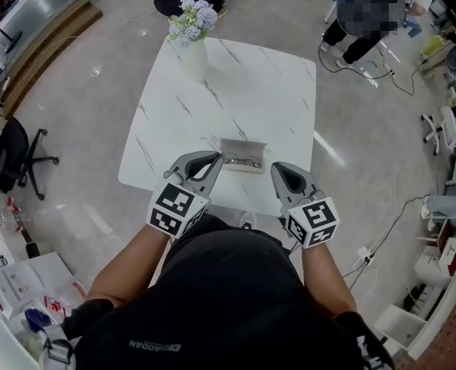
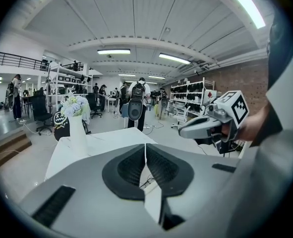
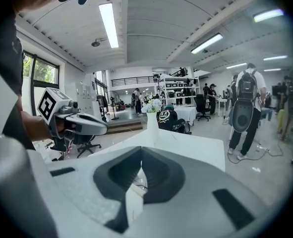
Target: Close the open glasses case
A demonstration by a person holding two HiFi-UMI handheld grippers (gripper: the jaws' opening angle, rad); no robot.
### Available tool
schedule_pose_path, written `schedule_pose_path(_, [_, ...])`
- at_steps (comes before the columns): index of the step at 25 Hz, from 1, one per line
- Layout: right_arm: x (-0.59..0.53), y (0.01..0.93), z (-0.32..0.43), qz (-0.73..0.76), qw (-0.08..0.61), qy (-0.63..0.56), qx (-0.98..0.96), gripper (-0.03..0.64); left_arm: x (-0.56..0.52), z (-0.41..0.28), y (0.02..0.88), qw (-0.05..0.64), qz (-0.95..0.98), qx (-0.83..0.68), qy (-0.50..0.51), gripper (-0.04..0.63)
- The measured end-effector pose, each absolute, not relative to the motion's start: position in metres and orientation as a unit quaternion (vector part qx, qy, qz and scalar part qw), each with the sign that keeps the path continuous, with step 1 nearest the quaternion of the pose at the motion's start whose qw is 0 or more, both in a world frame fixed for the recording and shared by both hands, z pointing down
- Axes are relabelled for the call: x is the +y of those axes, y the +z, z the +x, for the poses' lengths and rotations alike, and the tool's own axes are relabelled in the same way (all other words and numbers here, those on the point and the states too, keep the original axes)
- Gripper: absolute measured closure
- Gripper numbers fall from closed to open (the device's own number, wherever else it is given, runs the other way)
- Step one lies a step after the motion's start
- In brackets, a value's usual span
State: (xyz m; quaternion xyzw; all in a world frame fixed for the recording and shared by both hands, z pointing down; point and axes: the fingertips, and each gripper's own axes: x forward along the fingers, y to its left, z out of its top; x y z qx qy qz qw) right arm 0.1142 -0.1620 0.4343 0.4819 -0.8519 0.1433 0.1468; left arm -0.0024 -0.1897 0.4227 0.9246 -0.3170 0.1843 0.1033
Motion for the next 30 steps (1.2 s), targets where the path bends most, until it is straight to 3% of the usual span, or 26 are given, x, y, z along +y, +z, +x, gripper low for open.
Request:
schedule_pose_path(14, [-0.162, 0.430, 0.114, 0.477, 0.141, 0.130, -0.858, 0.546, -0.186, -0.001, 0.426, 0.096, 0.924, -0.315, 0.195, 0.525])
schedule_pose_path(30, [-0.164, 0.442, 0.119, 0.476, 0.157, 0.125, -0.856, 0.546, -0.187, -0.008, 0.434, 0.091, 0.919, -0.327, 0.199, 0.512])
